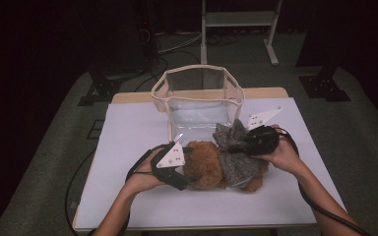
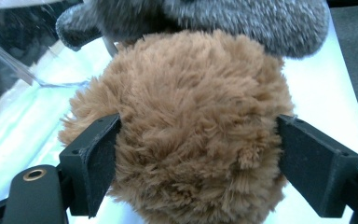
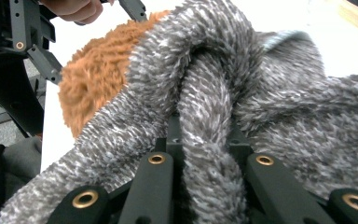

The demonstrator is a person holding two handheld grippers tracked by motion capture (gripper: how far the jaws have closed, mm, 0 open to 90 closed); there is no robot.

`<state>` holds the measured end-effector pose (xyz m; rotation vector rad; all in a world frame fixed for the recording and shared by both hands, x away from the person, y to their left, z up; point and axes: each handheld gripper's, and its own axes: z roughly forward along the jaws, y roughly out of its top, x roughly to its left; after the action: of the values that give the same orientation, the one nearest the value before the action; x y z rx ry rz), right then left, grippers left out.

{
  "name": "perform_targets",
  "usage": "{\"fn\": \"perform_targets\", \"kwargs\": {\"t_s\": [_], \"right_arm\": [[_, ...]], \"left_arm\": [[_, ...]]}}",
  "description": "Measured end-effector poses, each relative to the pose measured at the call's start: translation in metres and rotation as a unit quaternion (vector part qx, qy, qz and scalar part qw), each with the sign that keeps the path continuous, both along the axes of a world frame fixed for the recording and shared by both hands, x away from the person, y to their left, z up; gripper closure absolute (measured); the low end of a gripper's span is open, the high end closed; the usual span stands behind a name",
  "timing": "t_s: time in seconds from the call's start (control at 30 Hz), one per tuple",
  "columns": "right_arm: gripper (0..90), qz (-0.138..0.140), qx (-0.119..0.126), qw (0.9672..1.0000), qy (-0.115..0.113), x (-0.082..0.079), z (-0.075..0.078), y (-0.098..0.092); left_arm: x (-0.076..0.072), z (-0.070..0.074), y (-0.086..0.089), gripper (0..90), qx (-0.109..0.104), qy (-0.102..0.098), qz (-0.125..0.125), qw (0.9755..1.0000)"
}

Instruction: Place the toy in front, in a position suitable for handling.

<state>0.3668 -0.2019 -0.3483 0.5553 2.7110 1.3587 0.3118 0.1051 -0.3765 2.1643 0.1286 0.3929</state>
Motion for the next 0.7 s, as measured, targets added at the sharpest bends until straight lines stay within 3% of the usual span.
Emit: {"fn": "perform_targets", "kwargs": {"t_s": [0.23, 0.33, 0.6, 0.7], "right_arm": [[76.8, -0.051, 0.003, 0.9987, -0.001, 0.006, -0.001, -0.042], [76.8, -0.068, 0.008, 0.9976, 0.009, 0.012, -0.005, -0.053], [77.1, -0.051, 0.007, 0.9986, 0.015, 0.012, -0.015, -0.034], [77.2, -0.037, 0.002, 0.9993, 0.010, 0.012, -0.015, -0.017]], "left_arm": [[0.004, -0.004, 0.001, 17.2, 0.004, 0.010, 0.002, 0.9999], [0.004, -0.004, 0.002, 17.2, 0.002, 0.011, 0.001, 0.9999], [0.002, 0.009, 0.008, 16.9, -0.014, 0.000, -0.002, 0.9999], [0.000, 0.005, 0.003, 16.9, 0.003, 0.002, -0.012, 0.9999]]}}
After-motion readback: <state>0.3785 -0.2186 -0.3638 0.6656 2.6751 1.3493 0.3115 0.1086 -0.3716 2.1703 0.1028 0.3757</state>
